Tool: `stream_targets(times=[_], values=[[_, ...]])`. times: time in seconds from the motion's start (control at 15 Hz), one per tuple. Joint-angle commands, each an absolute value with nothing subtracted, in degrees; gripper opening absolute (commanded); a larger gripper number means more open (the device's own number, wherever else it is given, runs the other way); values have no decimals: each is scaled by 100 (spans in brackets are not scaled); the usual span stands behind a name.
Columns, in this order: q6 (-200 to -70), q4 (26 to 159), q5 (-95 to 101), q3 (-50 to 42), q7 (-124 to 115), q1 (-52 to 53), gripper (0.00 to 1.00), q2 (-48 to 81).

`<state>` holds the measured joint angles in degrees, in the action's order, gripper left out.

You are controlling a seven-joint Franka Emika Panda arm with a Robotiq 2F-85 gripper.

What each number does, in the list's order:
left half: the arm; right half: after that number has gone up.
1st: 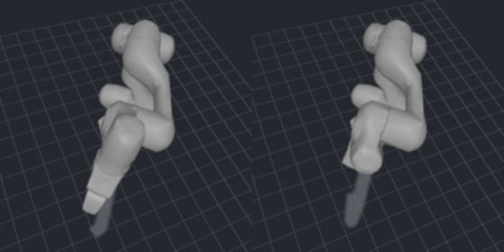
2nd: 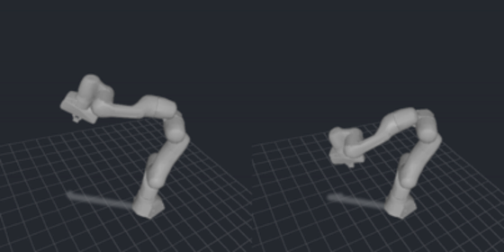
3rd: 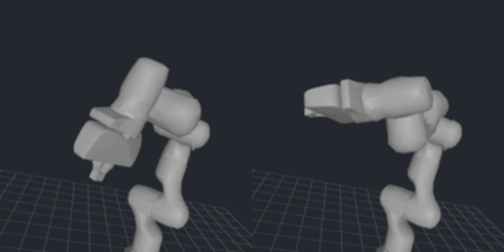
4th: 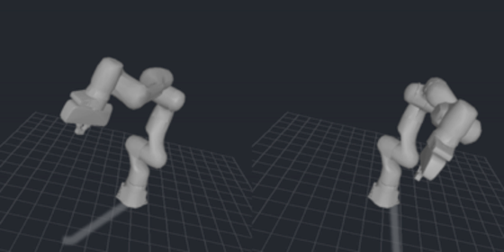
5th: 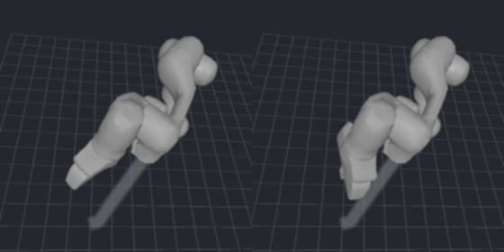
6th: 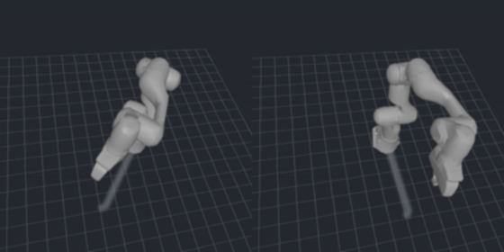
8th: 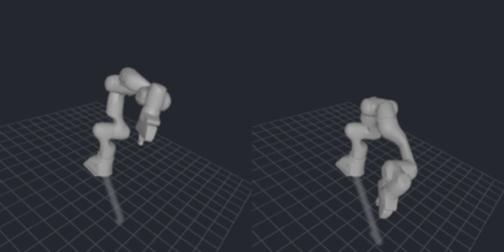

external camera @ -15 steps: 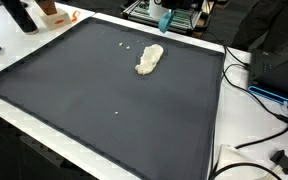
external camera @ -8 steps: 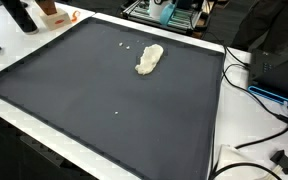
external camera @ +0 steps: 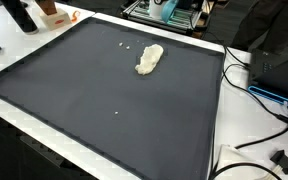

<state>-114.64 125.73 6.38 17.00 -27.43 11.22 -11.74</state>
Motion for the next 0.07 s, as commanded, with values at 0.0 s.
stream_targets(times=[0.0], values=[[-11451,12566,639,1699,-2744,1124,50,-1171]])
